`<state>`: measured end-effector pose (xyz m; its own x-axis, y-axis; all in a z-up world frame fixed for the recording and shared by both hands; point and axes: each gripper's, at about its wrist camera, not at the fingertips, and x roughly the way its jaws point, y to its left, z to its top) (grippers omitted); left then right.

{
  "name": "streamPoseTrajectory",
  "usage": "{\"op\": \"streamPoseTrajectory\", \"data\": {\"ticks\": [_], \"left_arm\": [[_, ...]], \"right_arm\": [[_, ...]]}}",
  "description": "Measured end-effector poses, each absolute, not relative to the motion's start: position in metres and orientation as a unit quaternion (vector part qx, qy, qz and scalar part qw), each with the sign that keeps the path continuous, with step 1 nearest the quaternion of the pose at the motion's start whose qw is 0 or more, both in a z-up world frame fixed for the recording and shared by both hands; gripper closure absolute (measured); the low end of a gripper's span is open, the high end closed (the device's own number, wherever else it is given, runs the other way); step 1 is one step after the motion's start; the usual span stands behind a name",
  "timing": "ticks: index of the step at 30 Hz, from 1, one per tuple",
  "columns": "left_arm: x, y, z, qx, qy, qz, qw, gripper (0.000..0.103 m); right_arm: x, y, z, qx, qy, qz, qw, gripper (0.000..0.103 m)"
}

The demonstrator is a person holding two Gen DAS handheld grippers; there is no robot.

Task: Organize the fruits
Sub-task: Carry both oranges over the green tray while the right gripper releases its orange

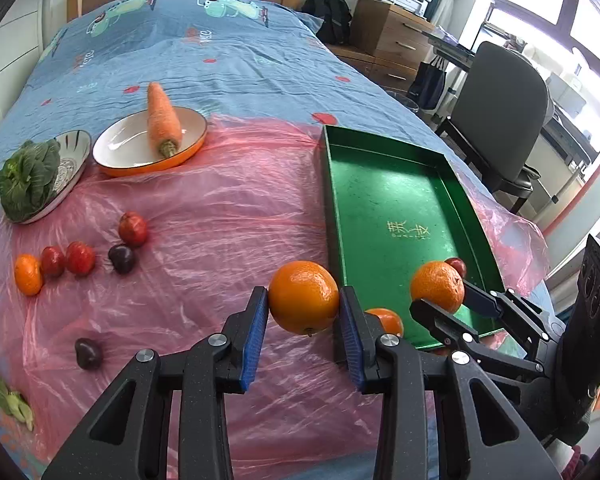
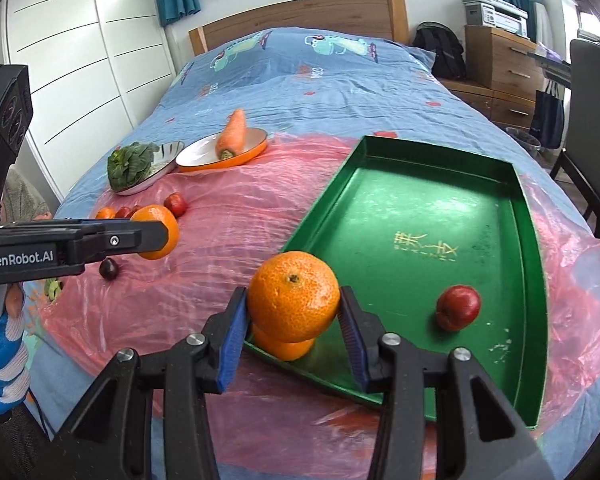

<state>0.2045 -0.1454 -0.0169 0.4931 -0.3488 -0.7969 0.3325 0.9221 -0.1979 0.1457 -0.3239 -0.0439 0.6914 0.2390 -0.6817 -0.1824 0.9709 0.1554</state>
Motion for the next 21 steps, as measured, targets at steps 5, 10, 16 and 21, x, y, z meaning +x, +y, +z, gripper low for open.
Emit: {"op": "streamPoseTrajectory", "data": {"ticks": [5, 10, 16, 21], "left_arm": [[0.210, -0.183, -0.019, 0.012, 0.463, -0.223, 0.857, 0.072], [0.219, -0.214, -0.029, 0.029, 0.470, -0.244, 0.848, 0.072], [0.236, -0.240, -0.042, 0.048, 0.473, -0.255, 0.842, 0.072], [0.253, -0.257, -0.047, 0.066, 0.465, -0.271, 0.841, 0.072]], "right_arm": [[0.157, -0.359, -0.044, 0.056, 0.364, 0.070, 0.927, 0.027], [0.178, -0.397, -0.045, 0.083, 0.355, 0.022, 0.931, 0.027], [0.204, -0.423, -0.055, 0.090, 0.359, -0.014, 0.929, 0.027], [0.214, -0.430, -0.065, 0.091, 0.361, -0.021, 0.928, 0.027]]}}
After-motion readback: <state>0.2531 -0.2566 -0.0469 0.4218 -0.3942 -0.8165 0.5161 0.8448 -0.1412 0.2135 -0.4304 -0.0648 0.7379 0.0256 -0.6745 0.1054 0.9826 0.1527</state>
